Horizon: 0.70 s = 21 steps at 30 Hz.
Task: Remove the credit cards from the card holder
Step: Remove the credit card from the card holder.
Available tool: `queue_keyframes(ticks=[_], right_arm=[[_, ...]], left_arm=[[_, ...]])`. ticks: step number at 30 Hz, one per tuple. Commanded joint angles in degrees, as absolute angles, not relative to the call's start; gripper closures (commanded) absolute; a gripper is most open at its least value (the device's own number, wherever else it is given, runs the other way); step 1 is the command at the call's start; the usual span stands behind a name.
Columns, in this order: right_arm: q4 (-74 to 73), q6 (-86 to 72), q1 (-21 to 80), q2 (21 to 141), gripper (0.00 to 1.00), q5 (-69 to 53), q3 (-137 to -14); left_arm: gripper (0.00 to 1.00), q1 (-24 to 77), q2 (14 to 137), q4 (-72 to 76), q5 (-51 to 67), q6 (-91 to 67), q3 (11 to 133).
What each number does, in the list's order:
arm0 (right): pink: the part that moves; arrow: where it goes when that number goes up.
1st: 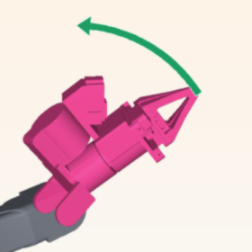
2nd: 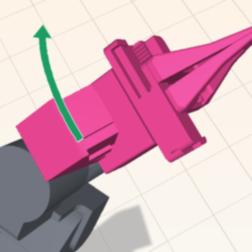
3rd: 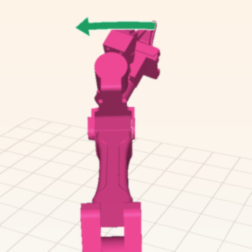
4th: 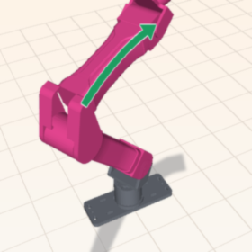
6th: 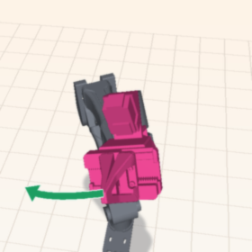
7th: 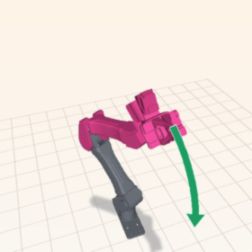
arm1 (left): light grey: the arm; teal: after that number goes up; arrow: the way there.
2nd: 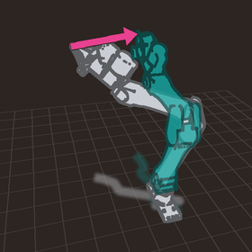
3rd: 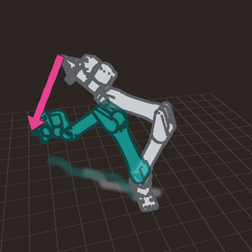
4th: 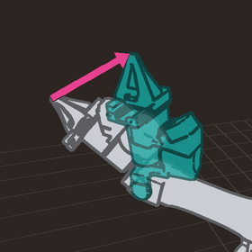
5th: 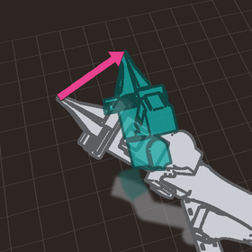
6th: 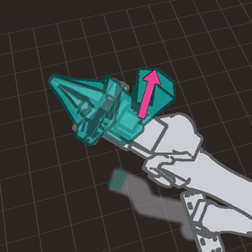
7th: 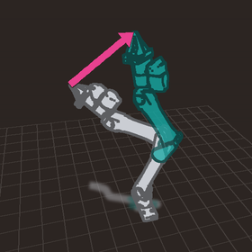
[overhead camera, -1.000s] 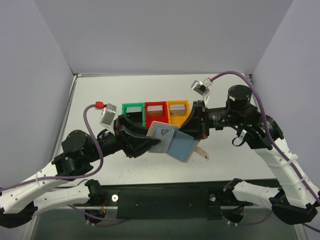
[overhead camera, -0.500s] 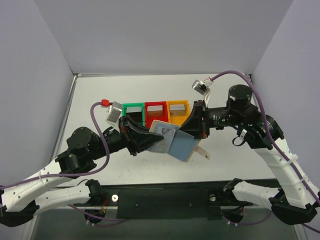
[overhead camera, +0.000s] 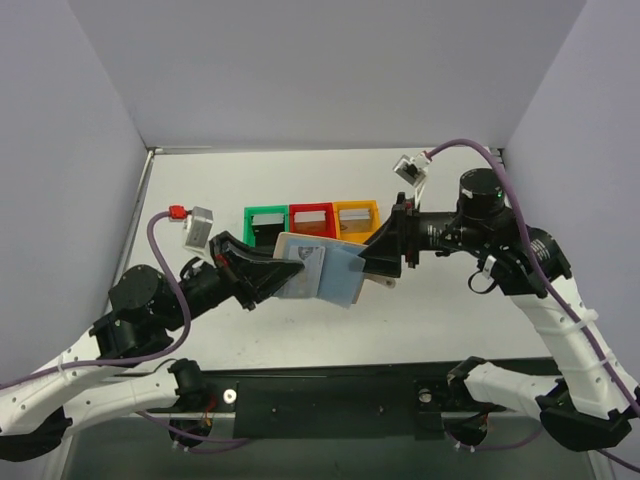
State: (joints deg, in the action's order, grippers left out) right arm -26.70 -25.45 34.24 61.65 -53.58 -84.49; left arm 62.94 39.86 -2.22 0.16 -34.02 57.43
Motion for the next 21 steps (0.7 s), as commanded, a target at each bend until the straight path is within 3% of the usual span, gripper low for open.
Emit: queue_keyframes(ticks=[1,7,13,21], right_arm=[[-32.1,-22.1,32.7,59.5,0.35,-44.2,-89.3],[-31.0,-24.2,33.7,58.3,0.40,-44.8,-93.4],[-26.7,-27.8,41.6,58.2,0.44,-43.2,-94.7],[-17.3,-32.2,44.6,59.0,0.56,-42.3,-85.8]], left_arm=[[1.00,62.9,39.0,-5.6,-6.5,-32.9,58.4],[1.00,62.9,41.2,-10.1,-10.0,-32.3,60.1],[1.00,62.9,43.2,-7.7,-12.2,-33.3,59.8],[1.00,62.8,43.1,2.5,-7.6,-37.4,56.8]])
